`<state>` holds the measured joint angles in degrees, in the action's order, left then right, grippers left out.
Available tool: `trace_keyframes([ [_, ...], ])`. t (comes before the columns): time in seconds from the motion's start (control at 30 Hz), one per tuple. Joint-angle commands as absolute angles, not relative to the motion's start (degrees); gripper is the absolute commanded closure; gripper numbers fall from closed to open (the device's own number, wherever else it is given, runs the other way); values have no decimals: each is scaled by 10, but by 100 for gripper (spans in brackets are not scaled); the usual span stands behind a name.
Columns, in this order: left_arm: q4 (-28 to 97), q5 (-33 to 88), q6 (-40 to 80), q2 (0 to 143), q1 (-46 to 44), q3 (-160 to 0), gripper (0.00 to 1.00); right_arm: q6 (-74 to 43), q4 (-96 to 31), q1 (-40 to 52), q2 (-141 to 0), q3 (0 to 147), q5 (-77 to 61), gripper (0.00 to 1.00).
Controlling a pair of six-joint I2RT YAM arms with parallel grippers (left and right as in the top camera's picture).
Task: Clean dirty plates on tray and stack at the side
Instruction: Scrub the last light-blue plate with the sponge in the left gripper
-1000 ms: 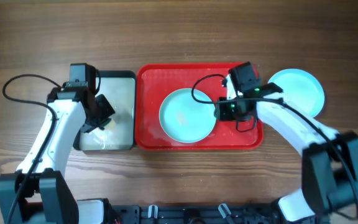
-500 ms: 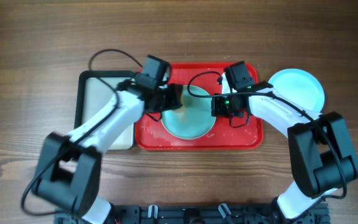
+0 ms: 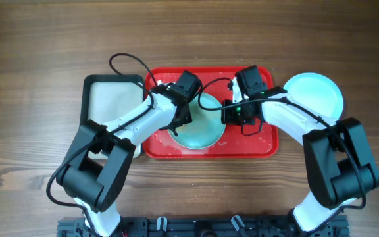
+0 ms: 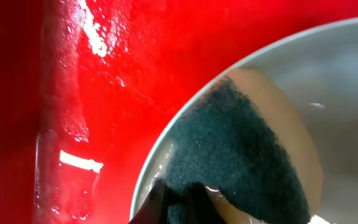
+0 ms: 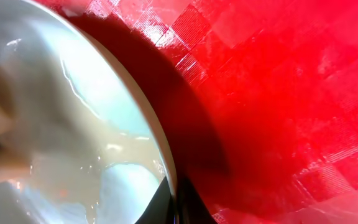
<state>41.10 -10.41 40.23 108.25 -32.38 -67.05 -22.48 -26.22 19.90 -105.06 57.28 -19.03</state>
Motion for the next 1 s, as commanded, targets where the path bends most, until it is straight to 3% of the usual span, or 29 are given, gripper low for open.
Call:
trace_keyframes([
  [0.0, 367, -11, 407, 1115, -292, -639, 96, -231, -271, 196, -1077, 567, -153, 96],
  [0.07, 283, 208, 403, 1119, -302, -639, 96, -232, -271, 196, -1077, 567, -153, 96],
  [0.13, 234, 275, 403, 1126, -324, -639, 96, -232, -270, 196, -1077, 567, -153, 96],
  [0.37, 268, 247, 404, 1144, -367, -638, 96, -242, -271, 196, -1077, 567, -153, 96],
  [0.6, 445, -44, 460, 1122, -269, -653, 96, -242, -272, 196, -1077, 567, -153, 96],
  [0.73, 488, -160, 474, 1100, -260, -660, 96, -241, -272, 196, -1077, 567, -153, 96],
  [0.8, 451, -137, 481, 1098, -260, -660, 96, -241, -272, 196, -1077, 567, -152, 96],
  [0.9, 325, 76, 480, 1100, -268, -652, 96, -241, -272, 196, -1077, 567, -152, 96],
  [0.97, 273, 135, 482, 1107, -291, -648, 96, -241, -272, 196, -1077, 567, -150, 96],
])
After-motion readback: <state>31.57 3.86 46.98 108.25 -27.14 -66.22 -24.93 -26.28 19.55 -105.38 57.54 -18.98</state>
